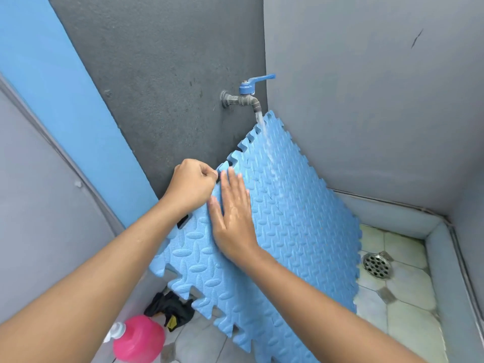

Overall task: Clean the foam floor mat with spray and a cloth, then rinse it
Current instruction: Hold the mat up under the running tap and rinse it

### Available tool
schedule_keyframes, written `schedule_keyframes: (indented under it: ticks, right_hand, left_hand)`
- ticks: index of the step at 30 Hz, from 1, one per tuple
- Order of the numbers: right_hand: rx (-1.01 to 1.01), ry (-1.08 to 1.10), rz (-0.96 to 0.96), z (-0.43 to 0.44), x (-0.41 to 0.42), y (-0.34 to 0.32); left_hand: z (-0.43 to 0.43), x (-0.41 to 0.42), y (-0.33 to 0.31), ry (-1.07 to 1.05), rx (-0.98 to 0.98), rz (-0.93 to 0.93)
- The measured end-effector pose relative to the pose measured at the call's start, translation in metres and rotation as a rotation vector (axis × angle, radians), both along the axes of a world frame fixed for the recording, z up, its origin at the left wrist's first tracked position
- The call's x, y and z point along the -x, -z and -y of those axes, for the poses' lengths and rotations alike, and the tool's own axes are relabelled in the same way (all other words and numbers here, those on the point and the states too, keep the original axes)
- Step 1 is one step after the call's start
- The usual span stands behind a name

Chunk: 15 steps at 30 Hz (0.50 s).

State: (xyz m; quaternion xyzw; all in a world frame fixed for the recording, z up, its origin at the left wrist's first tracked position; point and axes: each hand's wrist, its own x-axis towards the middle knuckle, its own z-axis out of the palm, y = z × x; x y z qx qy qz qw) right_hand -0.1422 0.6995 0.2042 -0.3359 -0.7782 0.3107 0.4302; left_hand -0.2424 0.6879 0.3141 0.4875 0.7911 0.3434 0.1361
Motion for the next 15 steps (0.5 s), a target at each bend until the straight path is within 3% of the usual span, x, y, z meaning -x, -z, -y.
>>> schedule_keyframes:
  ticks: [2, 4, 8, 11, 13, 15]
  right_hand:
    - [-0.147, -0.079, 0.026, 0.019, -0.025, 0.029]
    - [-0.152, -0.034, 0.067, -0.008, -0.05, 0.06]
    - [0.289, 0.245, 0.082, -0.089, -0.075, 0.093]
    - [0.534, 0.355, 0.087, -0.132, -0.067, 0.066]
    - [0.593, 0.371, 0.058, -0.14, -0.052, 0.035]
    - [0.492, 0.327, 0.026, -0.127, -0.029, 0.008]
  left_hand:
    - [-0.001, 0.002, 0.002, -0.005, -0.018, 0.035]
    - [-0.001, 0.001, 0.002, 0.001, -0.023, 0.057]
    - [0.0, -0.004, -0.001, -0.001, -0.006, 0.039]
    - [0.002, -0.006, -0.005, -0.006, -0.002, 0.051]
    - [0.002, -0.006, -0.006, -0.014, -0.004, 0.081]
    - [0.0, -0.007, -0.006, -0.036, -0.007, 0.123]
